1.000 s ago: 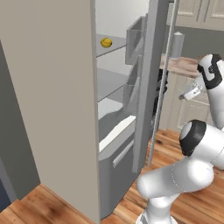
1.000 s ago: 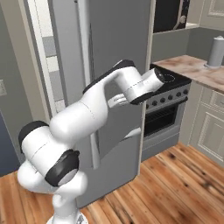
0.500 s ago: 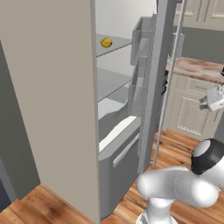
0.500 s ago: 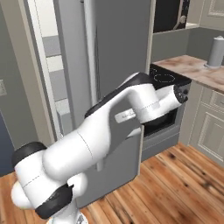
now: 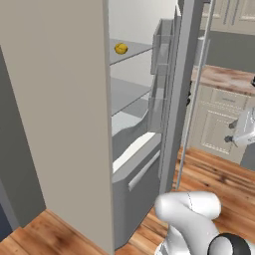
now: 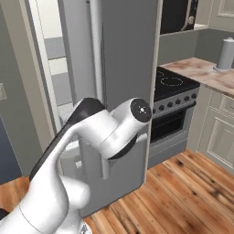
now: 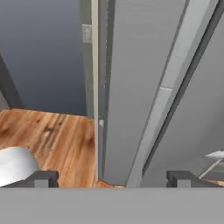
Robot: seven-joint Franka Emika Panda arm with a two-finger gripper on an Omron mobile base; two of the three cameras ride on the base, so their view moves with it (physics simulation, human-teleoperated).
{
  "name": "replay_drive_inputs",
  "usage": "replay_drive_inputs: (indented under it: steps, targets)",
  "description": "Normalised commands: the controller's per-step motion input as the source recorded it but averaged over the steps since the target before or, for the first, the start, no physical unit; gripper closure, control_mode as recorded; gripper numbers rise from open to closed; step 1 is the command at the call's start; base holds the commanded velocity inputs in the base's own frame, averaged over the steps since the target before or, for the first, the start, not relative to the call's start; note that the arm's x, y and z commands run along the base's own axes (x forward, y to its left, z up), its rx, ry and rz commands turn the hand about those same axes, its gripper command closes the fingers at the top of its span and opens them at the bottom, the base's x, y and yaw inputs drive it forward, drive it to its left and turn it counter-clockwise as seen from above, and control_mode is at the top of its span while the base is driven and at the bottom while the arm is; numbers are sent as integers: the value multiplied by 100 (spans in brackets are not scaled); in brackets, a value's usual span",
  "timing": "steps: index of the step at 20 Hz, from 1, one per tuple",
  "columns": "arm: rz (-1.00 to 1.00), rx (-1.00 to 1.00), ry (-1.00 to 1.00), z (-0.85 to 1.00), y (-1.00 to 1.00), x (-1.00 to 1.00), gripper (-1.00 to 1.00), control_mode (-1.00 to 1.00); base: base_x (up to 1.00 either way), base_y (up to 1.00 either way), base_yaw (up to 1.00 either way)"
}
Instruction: Retrieve a lemon from the fridge and place it on the cutting board with the fish.
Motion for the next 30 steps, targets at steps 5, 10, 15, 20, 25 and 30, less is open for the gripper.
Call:
replay_drive_inputs:
  steps: [5, 10, 15, 20, 25, 30]
  targets:
    - [-42, -21, -2, 22, 2, -94, -100, -100, 0, 0, 0]
    - [-38, -20, 12, 26, 72, -58, -100, -100, 0, 0, 0]
    - [-23, -38, 30, 21, 80, 6, -100, -100, 0, 0, 0]
    - [1, -39, 29, 21, 67, 64, -100, -100, 0, 0, 0]
    - [0, -49, 42, 0, 93, 4, -100, -100, 0, 0, 0]
    - [1, -42, 23, 14, 55, 2, -100, -100, 0, 0, 0]
